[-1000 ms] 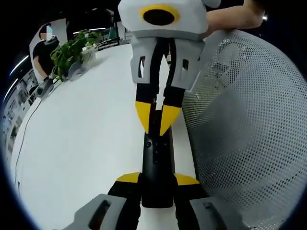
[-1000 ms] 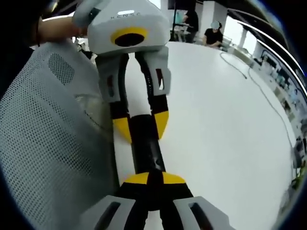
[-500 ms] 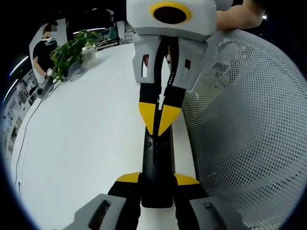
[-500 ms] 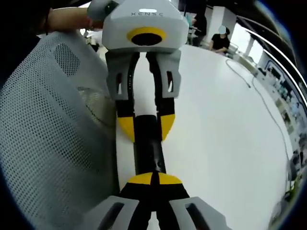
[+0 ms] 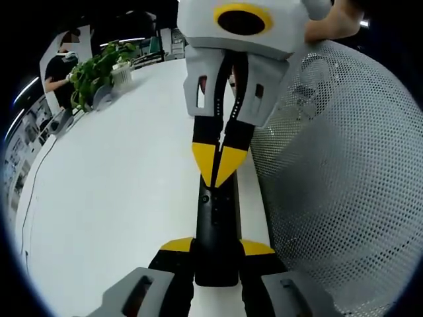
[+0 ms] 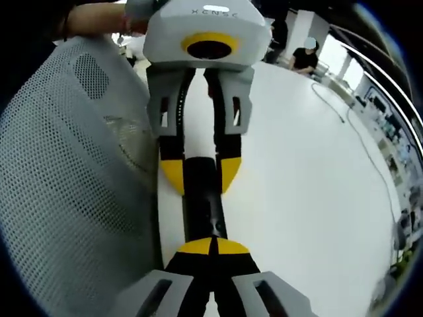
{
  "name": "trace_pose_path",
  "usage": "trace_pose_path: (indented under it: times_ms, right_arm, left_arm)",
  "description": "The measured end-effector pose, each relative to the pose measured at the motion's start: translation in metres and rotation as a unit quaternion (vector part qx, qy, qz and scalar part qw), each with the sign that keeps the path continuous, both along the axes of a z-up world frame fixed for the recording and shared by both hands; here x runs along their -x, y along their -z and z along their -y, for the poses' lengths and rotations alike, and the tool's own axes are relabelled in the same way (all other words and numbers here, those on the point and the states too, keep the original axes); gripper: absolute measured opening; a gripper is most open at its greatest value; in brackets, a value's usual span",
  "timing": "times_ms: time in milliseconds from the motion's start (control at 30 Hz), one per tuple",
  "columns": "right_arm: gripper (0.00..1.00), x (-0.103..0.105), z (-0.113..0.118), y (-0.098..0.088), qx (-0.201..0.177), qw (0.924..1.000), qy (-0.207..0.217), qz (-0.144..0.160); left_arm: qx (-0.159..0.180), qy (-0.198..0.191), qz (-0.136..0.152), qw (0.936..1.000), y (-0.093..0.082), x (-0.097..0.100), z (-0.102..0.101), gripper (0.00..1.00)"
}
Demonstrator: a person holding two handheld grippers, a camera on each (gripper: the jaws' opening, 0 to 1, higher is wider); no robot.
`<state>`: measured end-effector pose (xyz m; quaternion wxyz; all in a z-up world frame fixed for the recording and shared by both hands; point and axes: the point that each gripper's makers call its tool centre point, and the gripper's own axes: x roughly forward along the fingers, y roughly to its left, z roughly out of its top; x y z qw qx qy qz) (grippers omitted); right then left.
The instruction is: Press the specified remote control buttons in sequence, fully releasing each button before pressing the next.
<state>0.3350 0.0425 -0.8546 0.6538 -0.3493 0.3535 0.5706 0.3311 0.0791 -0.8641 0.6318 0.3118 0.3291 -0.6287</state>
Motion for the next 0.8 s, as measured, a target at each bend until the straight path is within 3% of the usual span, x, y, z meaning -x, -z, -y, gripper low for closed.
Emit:
trace_pose_path:
  times_ms: [167, 433, 800]
  right_arm:
    - [0.0, 0.004, 0.0032, -0.0001, 0.003, 0.9998, 0.007, -0.017]
    - [0.0, 0.0055, 0.0075, 0.0009, 0.007, 0.9998, 0.008, -0.019]
    - [0.0, 0.004, 0.0084, 0.0001, -0.01, 0.9986, 0.035, -0.038]
  left_arm:
    - [0.0, 0.0, 0.001, 1.0, -0.0001, -0.0002, -0.0001, 0.25]
    - [0.0, -0.001, 0.001, 1.0, 0.0003, 0.0, -0.0001, 0.26]
    - [0.0, 0.002, 0.0, 1.0, 0.0, 0.0, 0.0, 0.26]
